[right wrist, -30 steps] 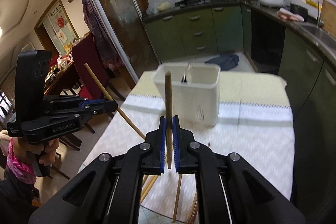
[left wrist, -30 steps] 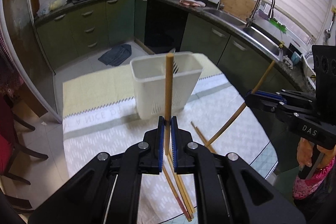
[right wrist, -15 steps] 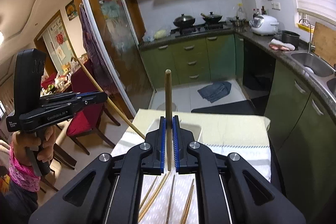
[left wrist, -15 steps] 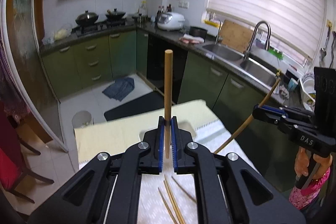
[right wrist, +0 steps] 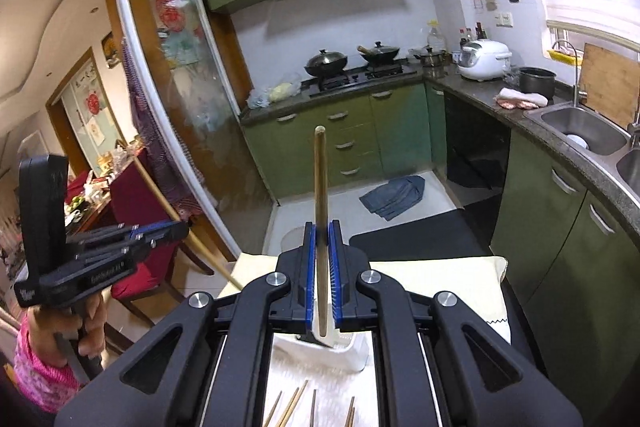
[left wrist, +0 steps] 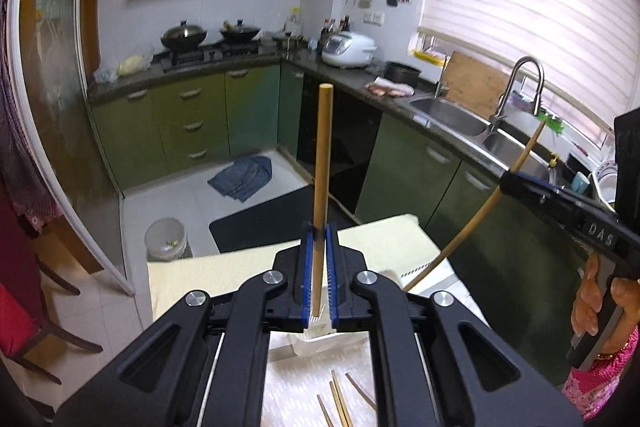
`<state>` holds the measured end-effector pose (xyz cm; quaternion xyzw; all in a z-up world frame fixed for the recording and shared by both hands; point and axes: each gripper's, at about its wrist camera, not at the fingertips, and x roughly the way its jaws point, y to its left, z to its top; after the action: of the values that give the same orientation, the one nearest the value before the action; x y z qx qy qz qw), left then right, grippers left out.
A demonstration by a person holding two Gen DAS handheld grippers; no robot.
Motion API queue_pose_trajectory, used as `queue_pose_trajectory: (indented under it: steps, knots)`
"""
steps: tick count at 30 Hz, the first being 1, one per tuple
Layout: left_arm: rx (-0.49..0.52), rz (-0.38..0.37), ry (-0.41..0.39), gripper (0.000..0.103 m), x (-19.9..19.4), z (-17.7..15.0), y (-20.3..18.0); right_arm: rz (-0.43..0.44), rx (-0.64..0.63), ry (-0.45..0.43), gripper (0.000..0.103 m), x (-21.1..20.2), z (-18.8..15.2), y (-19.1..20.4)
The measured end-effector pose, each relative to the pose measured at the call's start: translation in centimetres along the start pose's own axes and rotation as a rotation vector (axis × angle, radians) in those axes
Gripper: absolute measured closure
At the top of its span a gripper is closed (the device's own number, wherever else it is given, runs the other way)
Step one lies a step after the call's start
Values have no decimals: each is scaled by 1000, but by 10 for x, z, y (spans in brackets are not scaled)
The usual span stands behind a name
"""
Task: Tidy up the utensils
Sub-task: 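Drop the chopstick into the holder with the left tool while the right tool drops its chopstick in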
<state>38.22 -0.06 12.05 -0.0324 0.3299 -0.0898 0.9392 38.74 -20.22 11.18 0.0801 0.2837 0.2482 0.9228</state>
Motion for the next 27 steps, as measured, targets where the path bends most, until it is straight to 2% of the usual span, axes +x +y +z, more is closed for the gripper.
queue_pose_trajectory:
  steps: [5, 12, 14, 15, 16, 17, 27]
  knots:
    - [-26, -3, 69, 97, 36, -24, 9, -39, -5, 59, 96, 51, -20, -10]
    - [-80, -7, 167, 97, 71, -52, 19, -44, 18, 200, 96, 119, -48, -21]
    - [-97, -11, 165, 92, 71, -52, 24, -40, 28, 216, 96, 128, -53, -23]
    - [-99, -10, 159, 87, 68, -53, 26, -39, 37, 222, 96, 132, -54, -25]
    - [-101, -6, 149, 75, 65, -52, 27, -41, 45, 227, 96, 134, -55, -28]
    - [-101, -4, 138, 71, 62, -52, 29, -41, 50, 232, 96, 136, -56, -29]
    - [-104, -12, 138, 71, 38, -66, 30, -43, 77, 262, 92, 133, -67, -35]
